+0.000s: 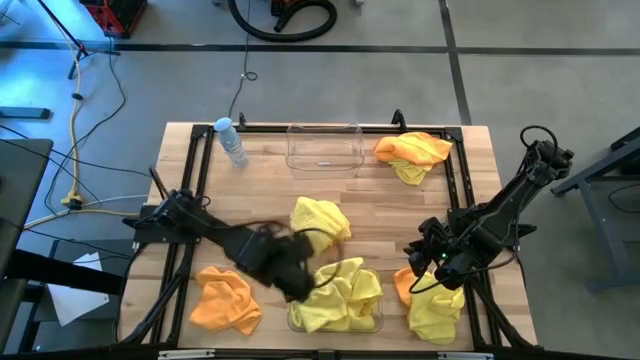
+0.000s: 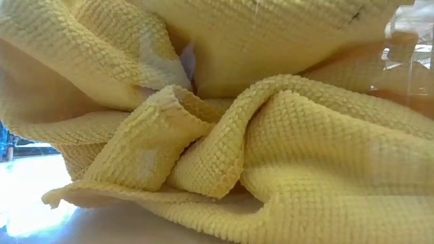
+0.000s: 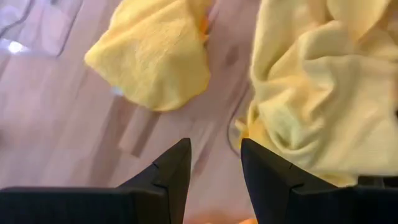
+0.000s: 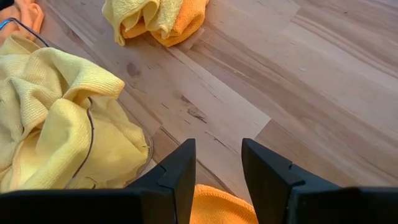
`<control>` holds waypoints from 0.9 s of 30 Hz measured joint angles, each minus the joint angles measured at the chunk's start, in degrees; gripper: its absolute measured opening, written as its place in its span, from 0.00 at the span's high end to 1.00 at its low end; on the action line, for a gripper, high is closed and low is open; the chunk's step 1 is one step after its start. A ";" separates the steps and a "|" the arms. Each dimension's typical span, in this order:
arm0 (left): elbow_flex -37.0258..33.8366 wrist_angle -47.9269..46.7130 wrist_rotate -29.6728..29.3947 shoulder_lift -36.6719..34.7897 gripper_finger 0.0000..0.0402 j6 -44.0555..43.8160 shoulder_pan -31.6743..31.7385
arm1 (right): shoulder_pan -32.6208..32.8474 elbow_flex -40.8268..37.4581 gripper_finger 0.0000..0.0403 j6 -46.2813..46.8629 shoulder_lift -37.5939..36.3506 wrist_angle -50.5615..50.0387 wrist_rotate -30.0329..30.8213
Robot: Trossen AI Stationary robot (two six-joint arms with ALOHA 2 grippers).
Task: Sort microfiber towel by color & place in baskets
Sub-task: Put the orange microfiber towel into the top transparent bin
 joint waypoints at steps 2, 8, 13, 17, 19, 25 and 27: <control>-4.24 4.42 -0.22 -2.64 0.68 -1.07 -2.60 | 0.00 0.00 0.69 0.00 0.00 0.00 0.00; -18.56 0.78 5.14 -7.07 0.68 -18.09 -8.32 | -0.02 0.00 0.69 0.00 0.25 -0.11 0.00; -31.12 5.05 11.72 -12.33 0.68 -34.51 -13.28 | 0.00 0.00 0.69 -0.25 0.28 -0.39 0.02; -37.99 8.66 16.37 -14.41 0.68 -44.43 -15.90 | 0.00 0.00 0.69 -0.24 0.28 -0.38 0.02; -40.20 10.28 17.22 -14.82 0.68 -49.20 -17.20 | 0.00 0.00 0.69 -0.24 0.28 -0.38 0.04; -48.34 19.53 17.78 -14.66 0.68 -56.09 -19.41 | 0.00 0.00 0.69 -0.24 0.28 -0.37 0.04; -51.63 25.09 18.79 -14.60 0.68 -57.19 -19.79 | 0.00 0.00 0.69 -0.24 0.28 -0.39 0.04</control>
